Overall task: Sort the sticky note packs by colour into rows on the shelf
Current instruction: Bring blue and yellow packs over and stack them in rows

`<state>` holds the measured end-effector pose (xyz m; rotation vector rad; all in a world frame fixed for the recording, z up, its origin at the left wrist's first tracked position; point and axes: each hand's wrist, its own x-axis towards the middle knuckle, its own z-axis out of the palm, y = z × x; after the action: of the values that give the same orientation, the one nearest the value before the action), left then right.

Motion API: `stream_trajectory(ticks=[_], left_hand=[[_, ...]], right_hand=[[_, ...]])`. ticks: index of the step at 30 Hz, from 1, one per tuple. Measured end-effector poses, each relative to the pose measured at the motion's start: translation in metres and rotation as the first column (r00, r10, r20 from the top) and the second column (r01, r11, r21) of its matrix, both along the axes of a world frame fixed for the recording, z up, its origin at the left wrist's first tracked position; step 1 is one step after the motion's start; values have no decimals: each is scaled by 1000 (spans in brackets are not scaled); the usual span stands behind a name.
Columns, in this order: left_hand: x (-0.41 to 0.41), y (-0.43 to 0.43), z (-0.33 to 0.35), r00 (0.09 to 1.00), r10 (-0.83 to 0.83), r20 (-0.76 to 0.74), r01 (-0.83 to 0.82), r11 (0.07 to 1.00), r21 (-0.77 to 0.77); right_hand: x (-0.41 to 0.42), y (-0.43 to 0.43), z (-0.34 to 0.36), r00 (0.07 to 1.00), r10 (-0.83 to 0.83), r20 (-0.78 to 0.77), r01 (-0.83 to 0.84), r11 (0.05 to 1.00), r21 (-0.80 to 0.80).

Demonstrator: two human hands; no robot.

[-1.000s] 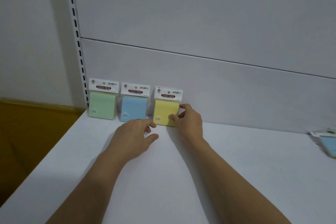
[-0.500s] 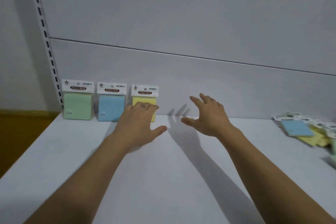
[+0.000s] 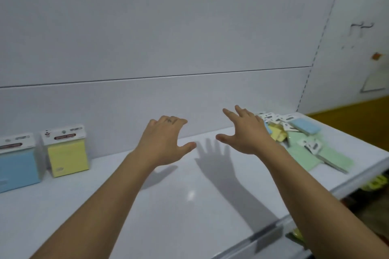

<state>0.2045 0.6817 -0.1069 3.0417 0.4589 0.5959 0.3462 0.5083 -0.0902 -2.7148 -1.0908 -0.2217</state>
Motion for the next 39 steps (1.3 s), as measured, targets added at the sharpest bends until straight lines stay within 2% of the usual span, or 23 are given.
stream_trajectory(ticks=[8,20,32,39], left_hand=[[90,-73,1,997,-77,-18,77,997,-4],[189,-147,-5,997,-67,-38,68,997,46],[233,-166,-20,991,29,-127,-30,1000,-9],[252,-167,-39,957,73,-280,-99,992,-80]], right_hand=[[81,-93,-4,992,-112,-51,115,991,65],[178,-191,-12,974,-201,-102,209,975,79],[229,-223,-20,953,-230,-198,247,967,66],[240,-208,-33,934,-234,-271,248,969,15]])
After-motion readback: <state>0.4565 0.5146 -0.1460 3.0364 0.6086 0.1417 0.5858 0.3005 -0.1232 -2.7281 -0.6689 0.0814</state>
